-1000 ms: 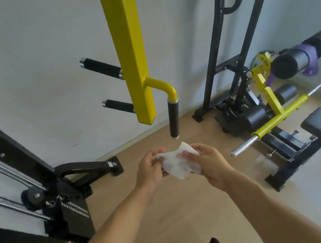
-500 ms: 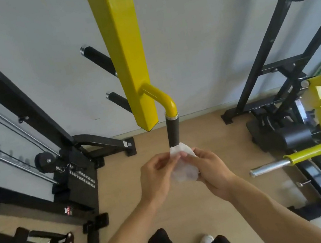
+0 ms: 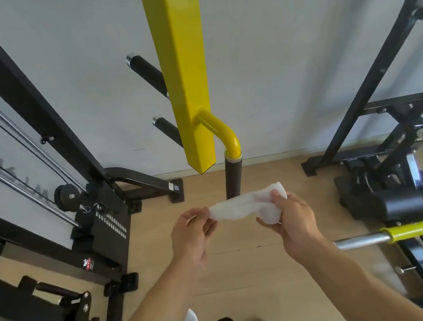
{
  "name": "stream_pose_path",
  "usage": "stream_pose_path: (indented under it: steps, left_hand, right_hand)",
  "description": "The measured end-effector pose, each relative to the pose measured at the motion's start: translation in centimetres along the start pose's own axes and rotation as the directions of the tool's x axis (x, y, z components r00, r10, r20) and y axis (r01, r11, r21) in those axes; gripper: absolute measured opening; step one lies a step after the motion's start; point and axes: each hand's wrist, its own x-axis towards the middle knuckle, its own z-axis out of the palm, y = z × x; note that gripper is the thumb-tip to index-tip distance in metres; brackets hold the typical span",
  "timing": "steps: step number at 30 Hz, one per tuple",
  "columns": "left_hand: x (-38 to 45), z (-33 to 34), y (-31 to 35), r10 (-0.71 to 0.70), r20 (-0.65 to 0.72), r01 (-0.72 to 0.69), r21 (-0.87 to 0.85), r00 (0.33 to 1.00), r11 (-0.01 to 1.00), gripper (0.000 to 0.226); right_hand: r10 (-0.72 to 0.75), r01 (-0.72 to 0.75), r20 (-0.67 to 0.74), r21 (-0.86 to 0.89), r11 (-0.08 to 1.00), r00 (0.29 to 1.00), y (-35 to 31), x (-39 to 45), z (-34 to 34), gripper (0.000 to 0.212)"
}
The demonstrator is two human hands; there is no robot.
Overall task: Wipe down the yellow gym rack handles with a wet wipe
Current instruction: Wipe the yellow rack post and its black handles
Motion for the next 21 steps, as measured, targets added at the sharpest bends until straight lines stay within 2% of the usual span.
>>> stream_pose_path:
  steps: [3,6,9,11,13,14,15,16,17,18,20,21]
  left_hand:
    - [0.6,1.1,0.6,0.035,-0.006,-0.034,0.085,0.999,0.996,0.014]
    - [1.2,1.8,1.7,0.088,0.068,-0.097,0.151,0.994,0.984,0.016]
    - [1.5,2.1,2.9,0.167,0.187,-0.215,0.276,0.968,0.937,0.032]
    - [1.5,2.3,3.6,0.239,0.248,-0.315,0.338,0.939,0.887,0.035]
    - [1.5,2.5,4.2,0.269,0.301,-0.368,0.350,0.915,0.861,0.037]
    - [1.6,2.6,4.4,0.268,0.325,-0.380,0.357,0.907,0.853,0.038]
    - [1.6,2.5,4.6,0.263,0.352,-0.391,0.369,0.898,0.843,0.038]
    - [1.6,2.4,4.9,0.254,0.381,-0.403,0.389,0.889,0.828,0.038]
    - [1.7,2.4,5.1,0.249,0.410,-0.420,0.405,0.878,0.812,0.039]
    - [1.7,2.3,5.4,0.246,0.436,-0.437,0.418,0.865,0.796,0.040]
    - [1.8,2.2,5.9,0.248,0.486,-0.480,0.442,0.838,0.758,0.043]
    - [1.9,2.2,6.1,0.265,0.499,-0.511,0.459,0.825,0.727,0.044]
  right_hand:
    - [-0.150,0.144,-0.137,-0.051,0.988,0.979,-0.5,-0.3,0.8,0.012]
    - [-0.382,0.346,-0.219,-0.185,0.920,0.898,-1.4,-1.1,1.8,0.014]
    - [-0.517,0.483,-0.275,-0.185,0.856,0.811,-2.3,-1.7,2.9,0.017]
    - [-0.610,0.579,-0.214,-0.193,0.792,0.763,-2.4,-2.3,3.8,0.016]
    - [-0.640,0.626,0.030,-0.249,0.739,0.767,-1.7,-3.0,4.8,0.013]
    - [-0.615,0.643,0.188,-0.258,0.721,0.766,-1.0,-3.2,5.1,0.019]
    - [-0.611,0.677,0.295,-0.258,0.689,0.735,-0.2,-3.2,5.2,0.026]
    - [-0.627,0.704,0.325,-0.250,0.665,0.708,0.4,-2.9,5.3,0.028]
    - [-0.653,0.711,0.282,-0.246,0.659,0.703,0.7,-2.5,5.3,0.024]
    - [-0.652,0.688,0.219,-0.229,0.689,0.726,0.9,-1.9,5.4,0.017]
    - [-0.581,0.601,0.156,-0.249,0.760,0.799,1.0,-0.5,5.9,0.026]
    - [-0.527,0.555,0.173,-0.301,0.776,0.832,1.1,0.4,6.1,0.029]
